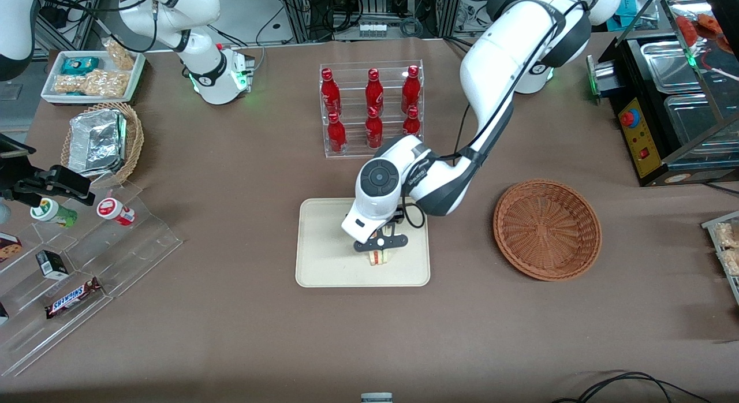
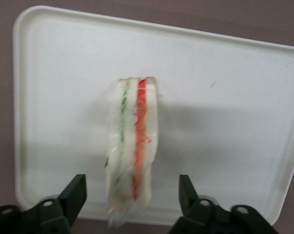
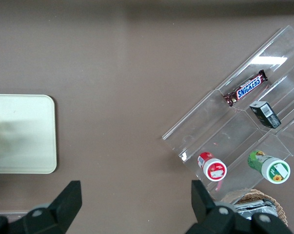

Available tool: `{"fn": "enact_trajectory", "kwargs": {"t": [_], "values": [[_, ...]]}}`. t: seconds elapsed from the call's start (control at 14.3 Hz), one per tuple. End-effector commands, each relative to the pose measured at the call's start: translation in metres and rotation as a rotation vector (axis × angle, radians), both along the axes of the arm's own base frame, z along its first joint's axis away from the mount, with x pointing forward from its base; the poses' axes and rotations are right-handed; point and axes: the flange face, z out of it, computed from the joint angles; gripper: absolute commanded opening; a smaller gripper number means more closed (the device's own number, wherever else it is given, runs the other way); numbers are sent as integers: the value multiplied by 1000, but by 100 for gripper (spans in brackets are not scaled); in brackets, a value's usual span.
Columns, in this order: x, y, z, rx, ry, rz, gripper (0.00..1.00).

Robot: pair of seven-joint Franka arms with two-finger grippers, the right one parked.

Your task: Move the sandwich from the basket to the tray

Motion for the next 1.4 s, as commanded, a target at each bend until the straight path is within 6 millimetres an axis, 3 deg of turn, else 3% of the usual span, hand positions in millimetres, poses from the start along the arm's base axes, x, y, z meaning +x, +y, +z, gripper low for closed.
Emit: {"fn": "enact_trajectory", "kwargs": {"t": [0.0,0.14,0.28,0.49,0.7,0.77,0.91,1.12,1.26,1.33], "values": [[2,37,90,52,-9,70,100],[-3,67,131,50,32,125,100],[-7,115,172,38,35,177,100],[-28,173,213,87,76,219,100],[-16,256,234,103,151,197,100],[-8,293,242,100,171,205,100],[-5,341,256,97,201,200,100],[-9,432,279,66,249,130,100],[-14,461,296,40,229,125,100],[-12,464,310,28,203,131,100]]}}
